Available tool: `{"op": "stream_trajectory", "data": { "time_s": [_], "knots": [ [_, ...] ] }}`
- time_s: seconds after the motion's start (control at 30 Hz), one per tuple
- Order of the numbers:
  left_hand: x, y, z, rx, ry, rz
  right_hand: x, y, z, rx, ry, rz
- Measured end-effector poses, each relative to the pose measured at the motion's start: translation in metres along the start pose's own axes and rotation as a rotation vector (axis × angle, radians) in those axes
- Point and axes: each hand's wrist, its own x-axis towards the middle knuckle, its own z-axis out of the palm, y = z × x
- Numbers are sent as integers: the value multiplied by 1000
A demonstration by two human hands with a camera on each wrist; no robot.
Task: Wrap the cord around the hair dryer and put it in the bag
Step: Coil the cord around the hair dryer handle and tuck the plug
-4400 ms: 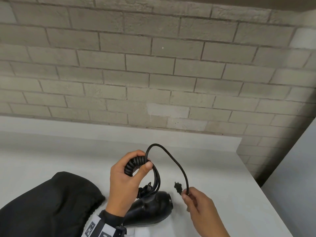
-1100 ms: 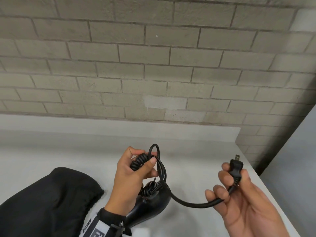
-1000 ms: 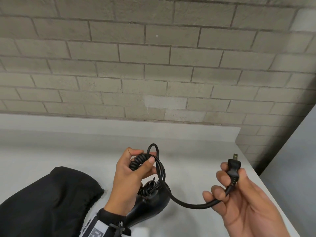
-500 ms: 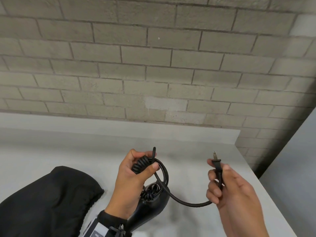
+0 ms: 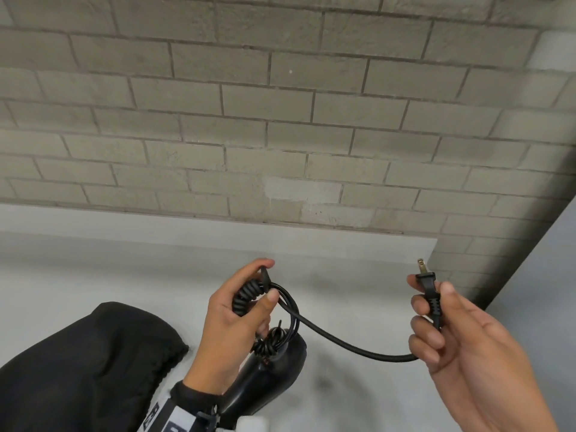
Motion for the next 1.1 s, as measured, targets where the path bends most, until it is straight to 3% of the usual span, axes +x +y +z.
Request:
{"op": "stream_trajectory", "data": {
  "time_s": [0.13, 0.23, 0.27, 0.3, 0.37, 0.4, 0.43, 0.53, 0.93, 1.1],
  "knots": [
    [3, -1, -7, 282, 14, 129, -5, -17, 3, 36, -100, -78],
    [5, -1, -6, 371, 22, 176, -1, -39, 1, 253, -312, -100],
    [4, 0, -4, 387, 12, 182, -4, -46, 4, 346, -303, -41],
    [4, 1, -2, 399, -3, 185, -12, -55, 5, 190, -106, -80],
    [2, 2, 1, 422, -27, 185, -13, -67, 8, 26, -50, -260],
    [2, 2, 2, 431, -32, 188, -5, -68, 11, 30, -235, -316],
    [1, 2, 2, 439, -35, 190, -1, -72, 14, 112, -317, -256],
    [2, 3, 2, 464, -49, 204, 1, -80, 30, 39, -422, -339],
    [0, 3, -7, 590, -134, 293, 34, -121, 57, 74, -453, -378],
    [-5, 7, -6, 641, -211, 294, 50, -124, 70, 66, -352, -368]
  ]
}}
